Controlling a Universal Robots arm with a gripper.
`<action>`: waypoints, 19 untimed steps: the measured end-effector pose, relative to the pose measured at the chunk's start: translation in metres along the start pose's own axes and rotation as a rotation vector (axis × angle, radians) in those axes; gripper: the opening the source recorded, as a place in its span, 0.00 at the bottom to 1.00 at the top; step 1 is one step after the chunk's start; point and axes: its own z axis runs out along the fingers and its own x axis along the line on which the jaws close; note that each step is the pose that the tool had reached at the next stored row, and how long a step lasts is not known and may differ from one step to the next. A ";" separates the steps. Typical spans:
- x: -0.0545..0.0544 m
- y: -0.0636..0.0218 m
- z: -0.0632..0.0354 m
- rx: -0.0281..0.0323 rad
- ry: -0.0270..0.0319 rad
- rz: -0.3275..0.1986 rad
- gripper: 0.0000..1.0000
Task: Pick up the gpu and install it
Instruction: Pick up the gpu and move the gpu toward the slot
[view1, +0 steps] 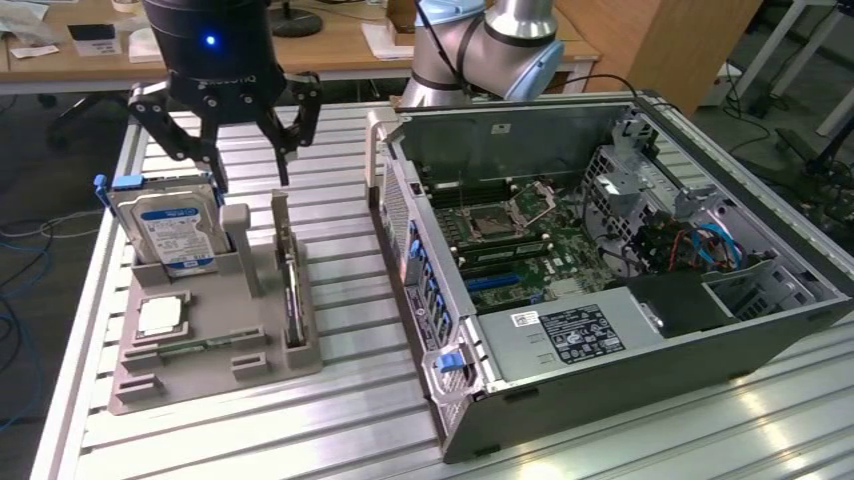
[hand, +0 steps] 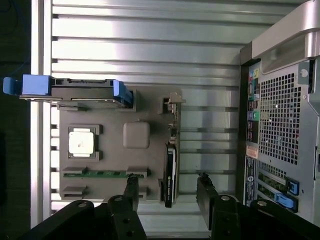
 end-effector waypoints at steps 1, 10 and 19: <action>0.000 -0.0003 0.0005 0.0001 0.0002 0.000 0.59; 0.000 -0.0035 0.0094 0.0124 0.0002 0.001 0.59; 0.001 -0.0052 0.0179 0.0232 0.0002 0.003 0.59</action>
